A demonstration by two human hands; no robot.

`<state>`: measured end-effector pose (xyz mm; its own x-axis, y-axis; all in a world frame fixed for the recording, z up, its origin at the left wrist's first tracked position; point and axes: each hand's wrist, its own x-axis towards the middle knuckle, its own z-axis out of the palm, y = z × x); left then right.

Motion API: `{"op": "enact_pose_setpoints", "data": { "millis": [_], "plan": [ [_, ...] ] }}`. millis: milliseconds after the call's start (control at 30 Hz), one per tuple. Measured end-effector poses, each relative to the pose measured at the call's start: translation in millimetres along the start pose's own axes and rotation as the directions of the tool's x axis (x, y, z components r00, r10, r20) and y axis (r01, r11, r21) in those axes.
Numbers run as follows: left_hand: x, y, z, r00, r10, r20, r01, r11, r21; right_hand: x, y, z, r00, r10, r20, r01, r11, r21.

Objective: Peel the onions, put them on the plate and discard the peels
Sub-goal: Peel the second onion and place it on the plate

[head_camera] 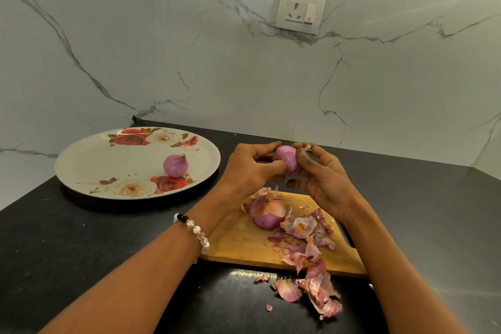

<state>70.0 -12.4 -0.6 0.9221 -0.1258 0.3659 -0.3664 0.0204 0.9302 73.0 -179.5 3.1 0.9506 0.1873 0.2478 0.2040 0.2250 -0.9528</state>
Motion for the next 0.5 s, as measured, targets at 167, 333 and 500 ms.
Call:
{"op": "enact_pose_setpoints", "data": {
  "millis": [167, 333, 500],
  "plan": [
    [-1.4, 2.5, -3.8, 0.996, -0.019, 0.084, 0.018, 1.000, 0.002, 2.1, 3.4, -4.2, 0.998, -0.054, 0.023, 0.056, 0.997, -0.062],
    [-1.5, 2.9, -6.2, 0.991, -0.022, 0.134, 0.018, 0.999, 0.031, 1.2, 2.3, -5.4, 0.999, -0.050, 0.021, 0.051, 0.997, -0.053],
    [-1.5, 1.4, -4.6, 0.994, -0.051, 0.098, 0.051, 0.999, 0.006, 0.5, -0.7, -5.9, 0.999, -0.043, -0.008, 0.043, 0.998, -0.042]
  ]
}}
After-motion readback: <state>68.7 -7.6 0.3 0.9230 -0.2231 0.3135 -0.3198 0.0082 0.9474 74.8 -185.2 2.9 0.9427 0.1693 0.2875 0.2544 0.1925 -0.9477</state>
